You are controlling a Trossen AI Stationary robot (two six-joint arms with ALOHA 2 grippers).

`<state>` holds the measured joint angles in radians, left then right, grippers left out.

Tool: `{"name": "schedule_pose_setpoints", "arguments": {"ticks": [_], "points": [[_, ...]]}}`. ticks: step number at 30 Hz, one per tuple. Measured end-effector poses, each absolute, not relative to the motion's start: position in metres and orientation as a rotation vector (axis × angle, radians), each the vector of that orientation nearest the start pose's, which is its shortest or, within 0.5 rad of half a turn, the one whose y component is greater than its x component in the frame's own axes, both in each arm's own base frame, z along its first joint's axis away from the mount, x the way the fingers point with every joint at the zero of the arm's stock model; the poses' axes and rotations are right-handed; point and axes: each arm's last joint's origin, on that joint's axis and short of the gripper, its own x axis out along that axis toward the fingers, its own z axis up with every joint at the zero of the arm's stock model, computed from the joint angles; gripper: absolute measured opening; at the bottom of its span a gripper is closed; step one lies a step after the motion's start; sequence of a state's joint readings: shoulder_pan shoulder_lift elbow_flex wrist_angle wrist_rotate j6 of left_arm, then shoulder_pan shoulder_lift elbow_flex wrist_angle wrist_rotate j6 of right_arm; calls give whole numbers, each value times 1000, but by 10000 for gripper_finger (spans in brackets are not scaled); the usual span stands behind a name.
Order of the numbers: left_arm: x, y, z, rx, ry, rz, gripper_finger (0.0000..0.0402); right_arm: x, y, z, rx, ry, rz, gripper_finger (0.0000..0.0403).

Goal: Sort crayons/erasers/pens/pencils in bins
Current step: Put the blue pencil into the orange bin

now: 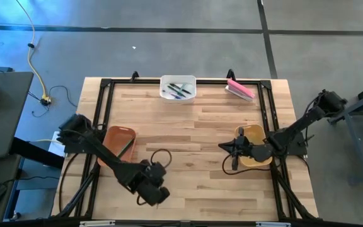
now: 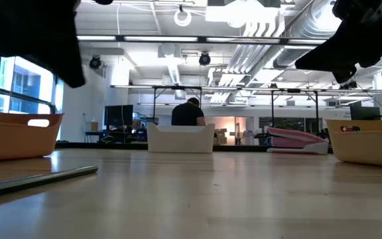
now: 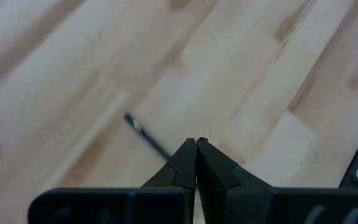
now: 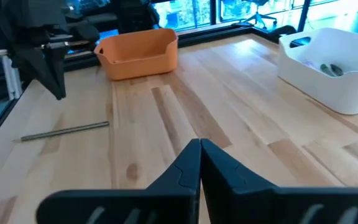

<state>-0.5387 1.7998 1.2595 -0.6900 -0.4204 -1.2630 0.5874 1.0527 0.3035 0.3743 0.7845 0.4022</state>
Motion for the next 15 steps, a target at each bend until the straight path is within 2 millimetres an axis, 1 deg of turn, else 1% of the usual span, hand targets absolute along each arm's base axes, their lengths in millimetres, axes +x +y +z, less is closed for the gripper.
{"name": "schedule_pose_setpoints", "arguments": {"ticks": [3, 8, 11, 15], "points": [[317, -184, 195, -633, 1028, 608, 0, 169, 92, 177, 154, 250, -230, 0], [327, -200, 185, -741, 1154, 693, 8, 167, 95, 177, 145, 246, -229, 0], [331, -205, 176, -781, 1184, 722, 25, 167, 95, 177, 139, 247, -229, 0], [333, -208, 168, -846, 1197, 759, 57, 167, 95, 177, 137, 248, -230, 0]]}}
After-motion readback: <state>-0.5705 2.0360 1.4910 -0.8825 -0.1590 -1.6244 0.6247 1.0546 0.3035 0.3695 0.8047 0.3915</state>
